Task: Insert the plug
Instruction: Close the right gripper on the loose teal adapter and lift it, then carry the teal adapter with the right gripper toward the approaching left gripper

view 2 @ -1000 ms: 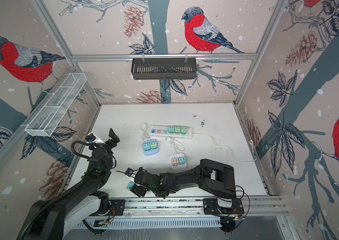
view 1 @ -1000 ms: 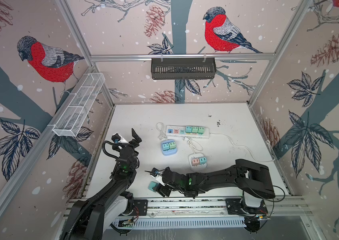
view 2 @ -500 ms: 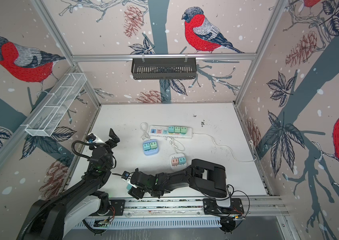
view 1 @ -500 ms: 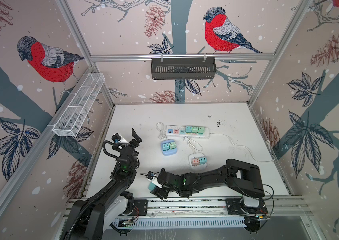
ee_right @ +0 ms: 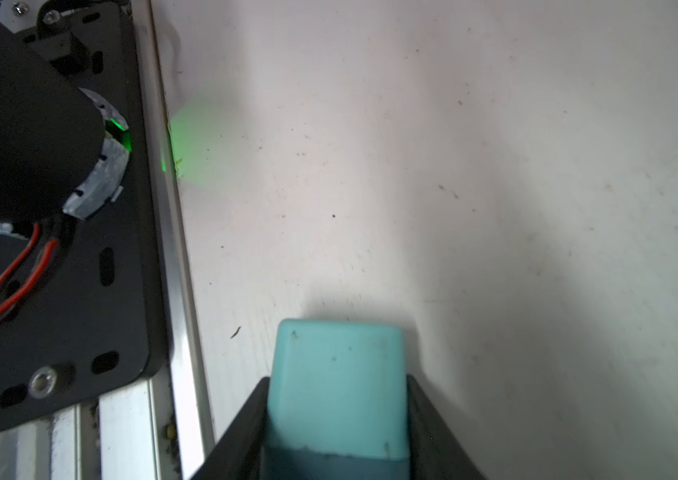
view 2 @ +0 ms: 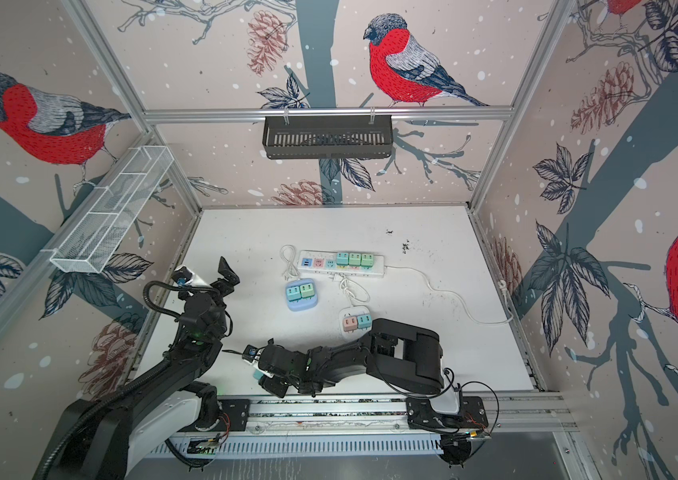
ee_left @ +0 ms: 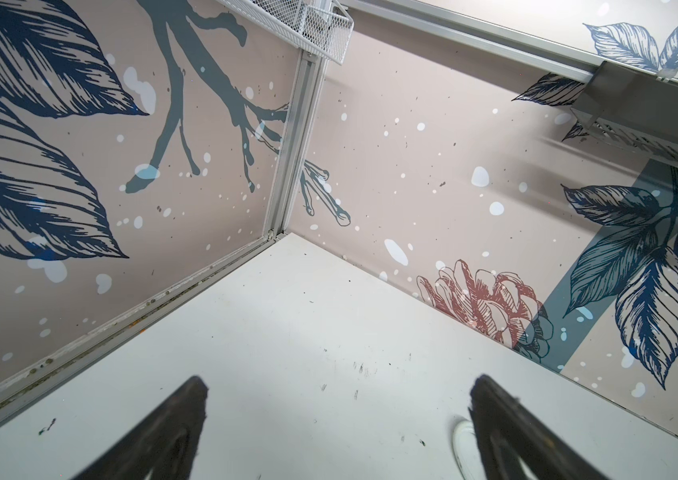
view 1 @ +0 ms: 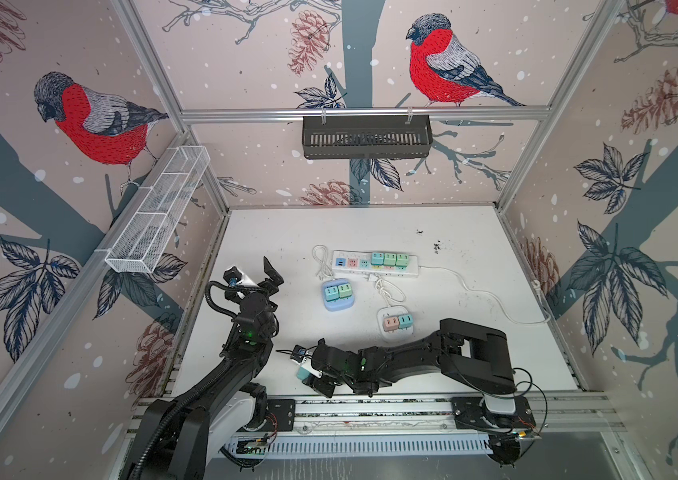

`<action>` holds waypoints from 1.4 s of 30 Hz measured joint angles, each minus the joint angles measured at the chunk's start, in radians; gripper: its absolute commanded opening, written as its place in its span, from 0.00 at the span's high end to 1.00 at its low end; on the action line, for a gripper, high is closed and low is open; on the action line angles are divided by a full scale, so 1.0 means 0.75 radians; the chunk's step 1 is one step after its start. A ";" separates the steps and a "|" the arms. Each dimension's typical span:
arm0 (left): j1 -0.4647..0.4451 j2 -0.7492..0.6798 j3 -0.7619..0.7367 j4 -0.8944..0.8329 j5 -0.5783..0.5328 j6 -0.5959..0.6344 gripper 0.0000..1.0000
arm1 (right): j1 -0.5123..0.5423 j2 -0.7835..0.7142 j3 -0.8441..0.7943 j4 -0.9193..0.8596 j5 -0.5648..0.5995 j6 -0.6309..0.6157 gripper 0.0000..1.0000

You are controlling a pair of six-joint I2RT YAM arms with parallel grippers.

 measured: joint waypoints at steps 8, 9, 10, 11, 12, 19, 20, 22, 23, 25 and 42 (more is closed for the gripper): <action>0.000 -0.004 0.004 0.000 0.010 -0.001 0.02 | -0.012 -0.072 -0.114 0.064 0.049 -0.026 0.80; 0.000 -0.008 0.005 0.000 0.021 -0.002 0.02 | -0.019 -0.098 -0.143 0.072 0.056 -0.024 0.81; 0.001 -0.016 0.005 0.000 0.037 -0.007 0.02 | -0.031 -0.138 -0.183 0.084 0.078 -0.021 0.82; 0.001 -0.025 0.007 -0.002 0.039 -0.014 0.02 | -0.044 -0.186 -0.220 0.096 0.107 -0.018 0.82; 0.001 -0.035 0.011 -0.010 0.040 -0.021 0.02 | -0.055 -0.228 -0.252 0.120 0.133 -0.015 0.83; 0.006 -0.112 0.043 -0.080 0.131 -0.060 0.03 | -0.149 -0.583 -0.545 0.399 0.436 0.005 0.91; 0.006 -0.117 0.047 -0.087 0.152 -0.058 0.03 | -0.166 -0.616 -0.573 0.435 0.469 0.001 0.92; 0.006 -0.123 0.063 -0.106 0.213 -0.054 0.04 | -0.205 -0.673 -0.604 0.503 0.536 -0.030 0.94; 0.006 -0.122 0.074 -0.118 0.243 -0.045 0.05 | -0.224 -0.693 -0.612 0.544 0.567 -0.040 0.95; 0.006 -0.111 0.096 -0.131 0.316 -0.044 0.06 | -0.245 -0.722 -0.626 0.630 0.638 -0.085 0.96; -0.070 0.227 0.439 -0.267 1.272 0.072 0.19 | -0.418 -0.578 -0.746 1.382 0.796 -0.731 0.97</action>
